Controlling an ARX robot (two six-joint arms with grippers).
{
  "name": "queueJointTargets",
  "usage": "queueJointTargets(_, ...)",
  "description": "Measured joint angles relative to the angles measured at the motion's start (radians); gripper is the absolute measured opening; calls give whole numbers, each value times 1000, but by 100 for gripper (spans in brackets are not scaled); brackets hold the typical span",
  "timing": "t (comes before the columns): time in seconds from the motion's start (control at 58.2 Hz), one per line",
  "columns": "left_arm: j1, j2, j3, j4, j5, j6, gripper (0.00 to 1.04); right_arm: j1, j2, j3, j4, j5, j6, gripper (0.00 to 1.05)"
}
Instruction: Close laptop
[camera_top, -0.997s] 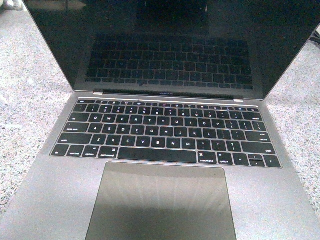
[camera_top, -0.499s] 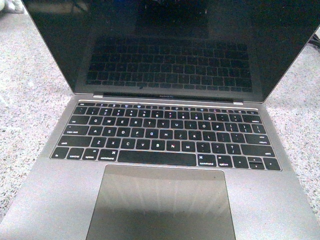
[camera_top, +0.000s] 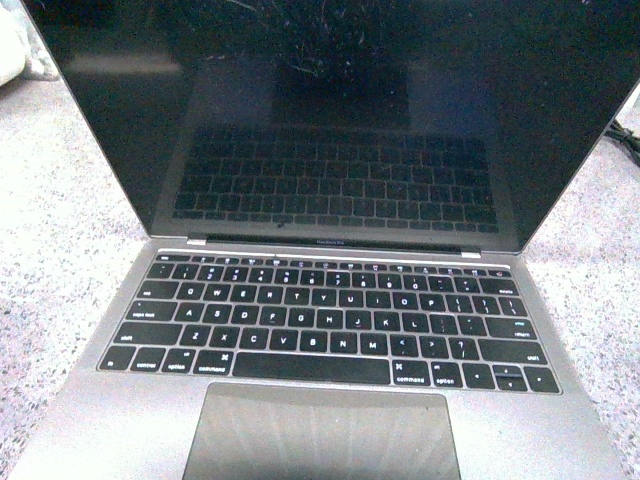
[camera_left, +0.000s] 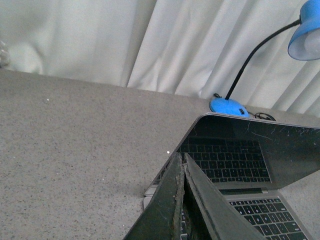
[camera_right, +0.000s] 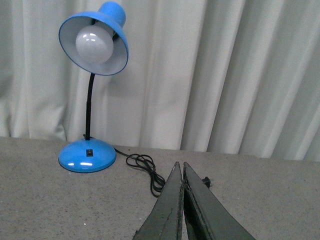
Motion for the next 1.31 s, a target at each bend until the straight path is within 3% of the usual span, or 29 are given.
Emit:
queueJointTargets(0.361,-132,176,101,20,-32,163,4,112,307,209,30,-105,-223,1)
queueJointTargets(0.636,-129,325,340,14,4,311,4,226,424,519,-127,-131,-389,1)
queueJointTargets(0.946,-135,484,484,-59,74,483,4,315,599,746,-407,-250,-354,1)
queueJointTargets(1.032,-160,496,455,-67,85,558,4,325,641,758,-584,-317,-401,1)
queueJointTargets(1.117,-183,501,414,-59,87,599,4,328,673,745,-652,-327,-452,1)
queueJointTargets(1.221,-211,522,362,-12,71,610,4,339,697,700,-621,-326,-452,1)
queueJointTargets(1.307,-230,518,296,23,63,602,4,365,698,617,-507,-311,-380,1)
